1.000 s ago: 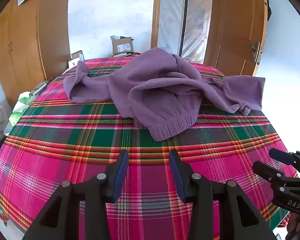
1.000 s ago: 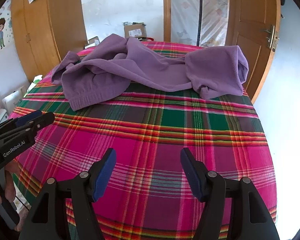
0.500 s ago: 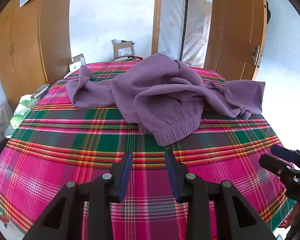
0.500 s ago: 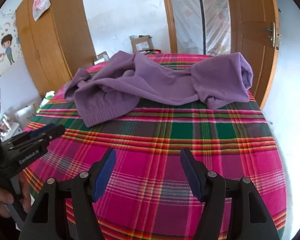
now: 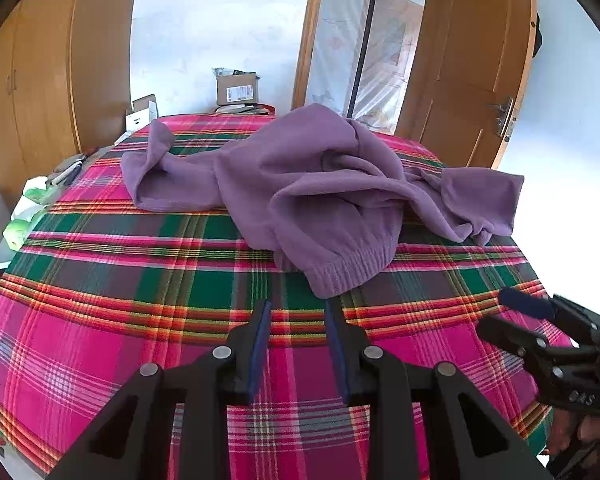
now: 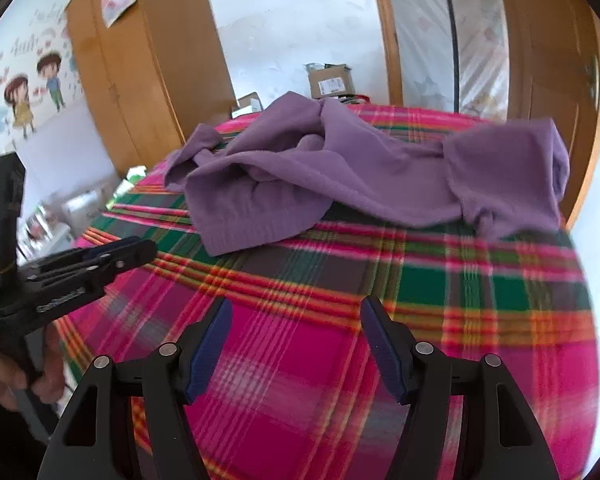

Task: Fold clothes
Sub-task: 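Grasp the purple garment's edge with the right gripper and lift it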

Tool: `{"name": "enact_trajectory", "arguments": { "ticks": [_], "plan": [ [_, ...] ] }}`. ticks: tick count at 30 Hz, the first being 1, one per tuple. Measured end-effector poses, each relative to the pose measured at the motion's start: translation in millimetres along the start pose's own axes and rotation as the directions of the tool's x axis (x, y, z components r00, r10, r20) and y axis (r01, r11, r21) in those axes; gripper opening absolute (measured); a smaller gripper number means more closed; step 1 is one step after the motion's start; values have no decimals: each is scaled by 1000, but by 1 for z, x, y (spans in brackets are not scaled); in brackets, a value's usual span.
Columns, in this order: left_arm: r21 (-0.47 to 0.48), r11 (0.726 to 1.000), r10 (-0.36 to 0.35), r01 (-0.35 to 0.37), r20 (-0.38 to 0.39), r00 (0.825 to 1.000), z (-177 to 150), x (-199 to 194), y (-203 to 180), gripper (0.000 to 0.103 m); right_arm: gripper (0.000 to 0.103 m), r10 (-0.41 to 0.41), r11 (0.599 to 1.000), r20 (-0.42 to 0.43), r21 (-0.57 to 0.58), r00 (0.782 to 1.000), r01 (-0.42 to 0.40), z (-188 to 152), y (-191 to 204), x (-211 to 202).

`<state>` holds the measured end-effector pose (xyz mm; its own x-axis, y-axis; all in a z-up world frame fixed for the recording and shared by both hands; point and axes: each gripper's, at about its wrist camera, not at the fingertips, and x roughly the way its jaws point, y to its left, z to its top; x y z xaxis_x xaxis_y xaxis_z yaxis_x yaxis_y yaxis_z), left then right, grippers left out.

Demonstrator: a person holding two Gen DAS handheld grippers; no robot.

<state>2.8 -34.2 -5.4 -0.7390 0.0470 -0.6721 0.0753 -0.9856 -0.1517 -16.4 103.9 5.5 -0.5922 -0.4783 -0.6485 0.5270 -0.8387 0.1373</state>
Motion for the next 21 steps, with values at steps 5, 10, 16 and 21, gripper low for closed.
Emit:
{"name": "enact_trajectory", "arguments": {
  "ticks": [5, 10, 16, 21],
  "plan": [
    [3, 1000, -12, 12, -7, 1000, 2, 3, 6, 29, 68, -18, 994, 14, -106, 1000, 19, 32, 10, 13],
    [-11, 1000, -13, 13, -6, 1000, 2, 3, 13, 29, 68, -41, 968, 41, -247, 998, 50, 65, 29, 38],
    [-28, 999, -19, 19, -13, 1000, 3, 5, 23, 29, 68, -56, 929, -11, -367, 998, 48, 81, 44, 80],
    [-32, 999, -14, 13, -19, 1000, 3, 8, 25, 29, 9, -76, 937, -25, -344, 997, 63, 85, 37, 90]
  ]
}}
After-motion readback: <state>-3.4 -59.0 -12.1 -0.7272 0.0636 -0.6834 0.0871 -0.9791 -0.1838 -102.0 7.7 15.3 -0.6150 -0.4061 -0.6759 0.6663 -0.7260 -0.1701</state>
